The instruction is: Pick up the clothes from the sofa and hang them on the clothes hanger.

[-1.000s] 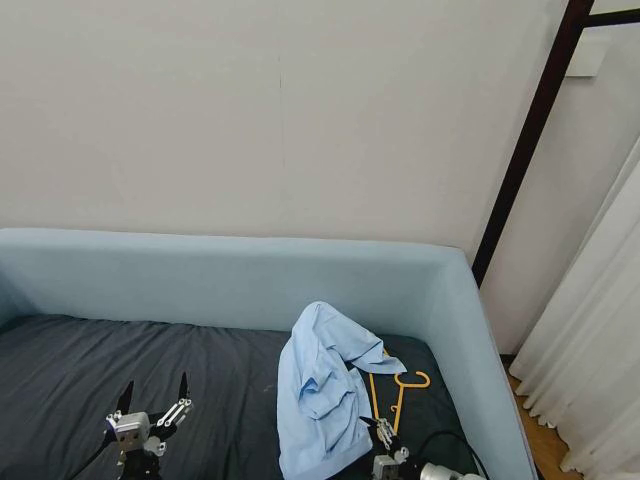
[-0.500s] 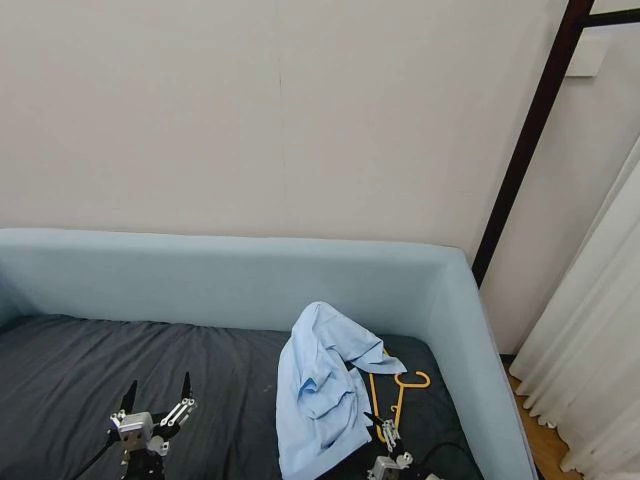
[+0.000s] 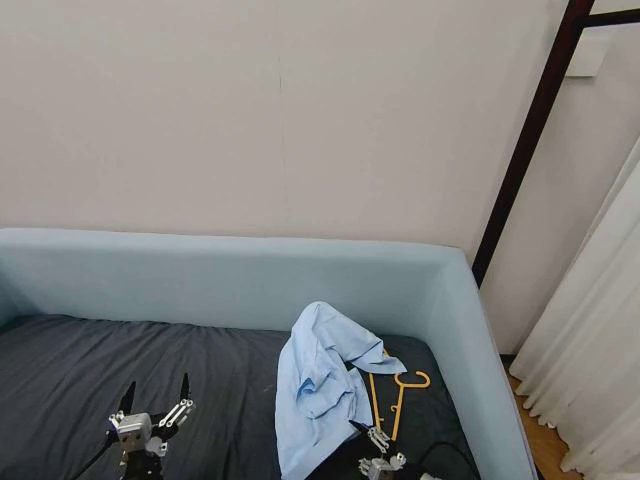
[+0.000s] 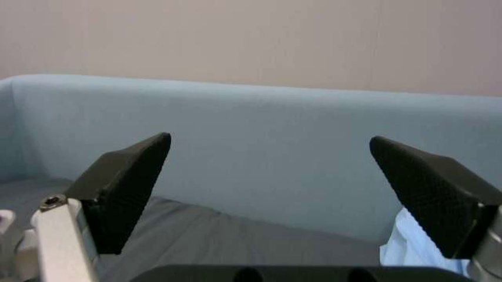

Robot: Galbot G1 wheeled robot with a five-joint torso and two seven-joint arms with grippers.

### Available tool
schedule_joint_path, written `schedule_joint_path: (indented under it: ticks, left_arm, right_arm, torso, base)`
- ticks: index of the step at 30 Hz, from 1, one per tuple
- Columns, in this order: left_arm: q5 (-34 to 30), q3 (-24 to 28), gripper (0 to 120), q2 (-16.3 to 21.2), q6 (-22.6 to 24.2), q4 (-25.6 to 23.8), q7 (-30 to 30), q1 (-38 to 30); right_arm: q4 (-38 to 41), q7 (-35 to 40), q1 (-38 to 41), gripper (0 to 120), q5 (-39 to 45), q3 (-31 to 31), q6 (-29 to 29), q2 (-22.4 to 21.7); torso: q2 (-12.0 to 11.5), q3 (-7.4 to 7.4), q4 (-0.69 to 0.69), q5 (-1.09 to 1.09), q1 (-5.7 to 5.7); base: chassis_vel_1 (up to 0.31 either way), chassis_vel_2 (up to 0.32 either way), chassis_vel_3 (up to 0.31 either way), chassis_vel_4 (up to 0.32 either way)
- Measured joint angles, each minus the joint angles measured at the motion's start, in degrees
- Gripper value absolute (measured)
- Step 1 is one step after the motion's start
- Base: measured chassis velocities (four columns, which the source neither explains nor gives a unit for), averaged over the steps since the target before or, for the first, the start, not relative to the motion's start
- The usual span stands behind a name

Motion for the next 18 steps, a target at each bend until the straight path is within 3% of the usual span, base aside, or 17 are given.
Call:
schedule_joint_path:
  ticks: [7,11,18]
  left_arm:
    - [0.0,-0.2,100,0.2,-0.2,0.2,0.0,0.1]
    - [-0.1,-0.5,100,0.6,-0.4,0.4,0.0,0.2]
    - [-0.1,-0.5,100,0.9,-0.4,0.8,0.0,-0.1]
  right_arm:
    - [-1.4,-1.5,0.4,20,-2.2,0.9,0.8,0.8]
    - [-1.8,-2.2,0.4,1,-4.1,1.7,1.4,1.0]
    - [-1.4,-2.9,0.4,0,-3.2,2.5,2.5,0.6]
  torso:
    - [0.0,0.00,0.00,0.00,0.00]
    - [0.0,0.00,0.00,0.00,0.00]
    - [0.0,0.00,0.00,0.00,0.00]
  base:
    - [0.000,0.000,0.000,0.000]
    - [0.000,0.000,0.000,0.000]
    - [0.000,0.000,0.000,0.000]
